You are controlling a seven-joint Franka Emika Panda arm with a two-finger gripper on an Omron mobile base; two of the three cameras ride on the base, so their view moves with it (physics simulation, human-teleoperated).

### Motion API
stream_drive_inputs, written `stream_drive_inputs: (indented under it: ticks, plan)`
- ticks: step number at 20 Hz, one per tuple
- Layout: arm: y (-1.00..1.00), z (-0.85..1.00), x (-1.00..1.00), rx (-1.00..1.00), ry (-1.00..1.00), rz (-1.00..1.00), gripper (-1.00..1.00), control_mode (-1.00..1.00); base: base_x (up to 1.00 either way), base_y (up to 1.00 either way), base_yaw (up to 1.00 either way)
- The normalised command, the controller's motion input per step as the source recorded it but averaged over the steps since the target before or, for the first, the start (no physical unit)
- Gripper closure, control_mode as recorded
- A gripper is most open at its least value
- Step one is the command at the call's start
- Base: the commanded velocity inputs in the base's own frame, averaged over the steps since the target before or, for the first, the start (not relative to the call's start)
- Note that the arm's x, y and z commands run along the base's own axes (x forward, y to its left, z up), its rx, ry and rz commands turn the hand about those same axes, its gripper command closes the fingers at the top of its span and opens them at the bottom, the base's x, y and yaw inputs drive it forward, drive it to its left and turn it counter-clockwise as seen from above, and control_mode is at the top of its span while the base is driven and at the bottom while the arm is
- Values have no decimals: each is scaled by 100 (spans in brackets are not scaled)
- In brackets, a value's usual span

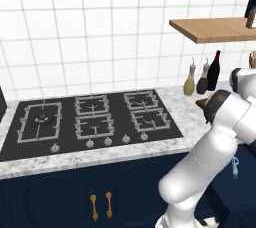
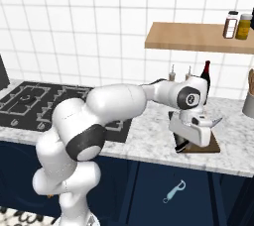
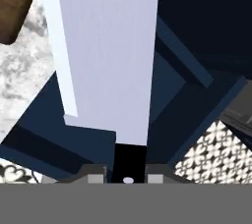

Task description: Place the appropriate cutting tool for cutting the garlic skin on the cutting board.

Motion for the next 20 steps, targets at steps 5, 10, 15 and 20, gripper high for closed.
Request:
stream_drive_inputs:
  ticks: [5,10,15,20]
  plan:
    - [-13,-14,94,3,-9,0,100,-100,0,0,0]
    - [-20,-29,85,2,-9,0,100,-100,0,0,0]
    - [-16,-13,53,8,-5,0,100,-100,0,0,0]
    - [0,-46,35,1,6,0,100,-100,0,0,0]
